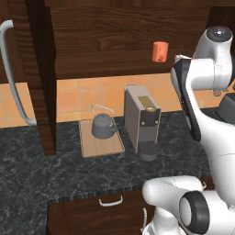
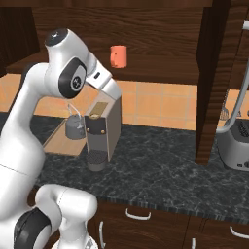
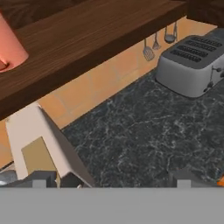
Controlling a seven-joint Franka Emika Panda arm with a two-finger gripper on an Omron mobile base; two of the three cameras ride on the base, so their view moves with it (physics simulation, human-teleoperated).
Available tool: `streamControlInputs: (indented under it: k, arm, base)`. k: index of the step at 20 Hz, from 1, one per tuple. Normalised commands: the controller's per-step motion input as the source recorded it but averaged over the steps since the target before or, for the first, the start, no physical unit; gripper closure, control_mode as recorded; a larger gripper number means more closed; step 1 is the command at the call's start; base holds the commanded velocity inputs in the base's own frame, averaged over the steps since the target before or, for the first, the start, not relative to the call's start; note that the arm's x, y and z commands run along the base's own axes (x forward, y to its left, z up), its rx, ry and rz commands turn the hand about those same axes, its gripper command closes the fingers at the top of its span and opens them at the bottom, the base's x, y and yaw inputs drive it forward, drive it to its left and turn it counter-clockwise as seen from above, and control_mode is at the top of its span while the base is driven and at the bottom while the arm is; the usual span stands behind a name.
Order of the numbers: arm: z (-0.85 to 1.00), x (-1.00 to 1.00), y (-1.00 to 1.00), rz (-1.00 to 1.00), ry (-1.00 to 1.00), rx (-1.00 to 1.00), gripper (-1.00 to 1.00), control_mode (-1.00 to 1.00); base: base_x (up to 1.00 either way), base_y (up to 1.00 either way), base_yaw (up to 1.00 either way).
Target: Pick the kettle from the counter and place it on the tray. Then pick the mug from the cabinet and place it on the tray. Then close the cabinet doors.
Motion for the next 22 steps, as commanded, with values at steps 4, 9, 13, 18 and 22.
streamControlInputs:
  k: [4,9,13,18,22]
  arm:
    - [0.11,0.28,0.0,0.0,-0.22,0.0,-1.0,-1.0]
    - [0.09,0.19,0.0,0.0,-0.13,0.0,-1.0,-1.0]
    - [0.09,0.19,0.0,0.0,0.0,0.0,-1.0,-1.0]
    - [0.05,0.14,0.01,0.0,0.0,-0.03,-1.0,-1.0]
    - [0.05,0.2,0.09,0.0,-0.03,-0.03,-1.0,-1.0]
  base:
    - [0.0,0.0,0.0]
    - [0.0,0.0,0.0]
    - [0.0,0.0,0.0]
    - [0.0,0.0,0.0]
    - [0.0,0.0,0.0]
